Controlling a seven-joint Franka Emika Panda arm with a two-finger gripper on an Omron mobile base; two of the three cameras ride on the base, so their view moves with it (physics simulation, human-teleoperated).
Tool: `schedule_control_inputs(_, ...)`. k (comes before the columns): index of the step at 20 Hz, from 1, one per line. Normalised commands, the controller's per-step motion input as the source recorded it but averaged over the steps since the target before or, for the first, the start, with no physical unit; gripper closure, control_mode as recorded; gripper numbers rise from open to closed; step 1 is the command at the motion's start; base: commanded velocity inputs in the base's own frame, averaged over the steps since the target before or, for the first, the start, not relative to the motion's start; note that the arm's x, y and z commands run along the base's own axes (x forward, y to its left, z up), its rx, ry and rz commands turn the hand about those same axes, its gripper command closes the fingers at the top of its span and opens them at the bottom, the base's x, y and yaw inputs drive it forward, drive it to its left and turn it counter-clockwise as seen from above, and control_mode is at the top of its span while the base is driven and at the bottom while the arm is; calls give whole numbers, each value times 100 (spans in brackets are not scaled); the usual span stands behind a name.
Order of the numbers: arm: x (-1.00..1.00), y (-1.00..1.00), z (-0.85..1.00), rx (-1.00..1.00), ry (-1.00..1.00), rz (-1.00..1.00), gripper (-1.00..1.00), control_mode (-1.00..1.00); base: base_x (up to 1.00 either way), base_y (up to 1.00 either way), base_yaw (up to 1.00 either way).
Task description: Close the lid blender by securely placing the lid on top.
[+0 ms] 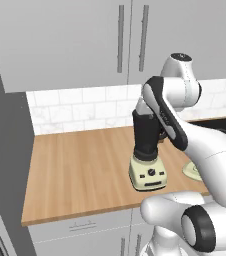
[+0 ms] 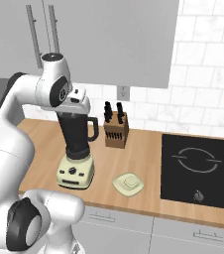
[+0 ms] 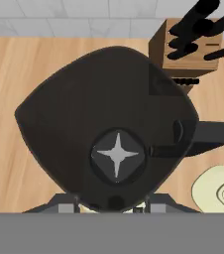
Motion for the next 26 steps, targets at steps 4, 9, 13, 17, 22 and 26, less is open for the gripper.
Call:
schedule_control_inputs(4,-9,-20,-1,0,2,-1,-100,-100,0,0,0)
schedule_control_inputs(9,-50,-92,-34,2,5,-12,-100,-100,0,0,0)
schedule_control_inputs(13,-53,-100,-57,5,0,-14,-100,-100,0,0,0)
schedule_control_inputs(17,-11,-100,-88,10,12,-17,-100,-100,0,0,0)
schedule_control_inputs(22,8,-100,-100,17,18,-20,-100,-100,0,0,0)
schedule_control_inputs(26,42,-68,-91,12,13,-17,-100,-100,0,0,0)
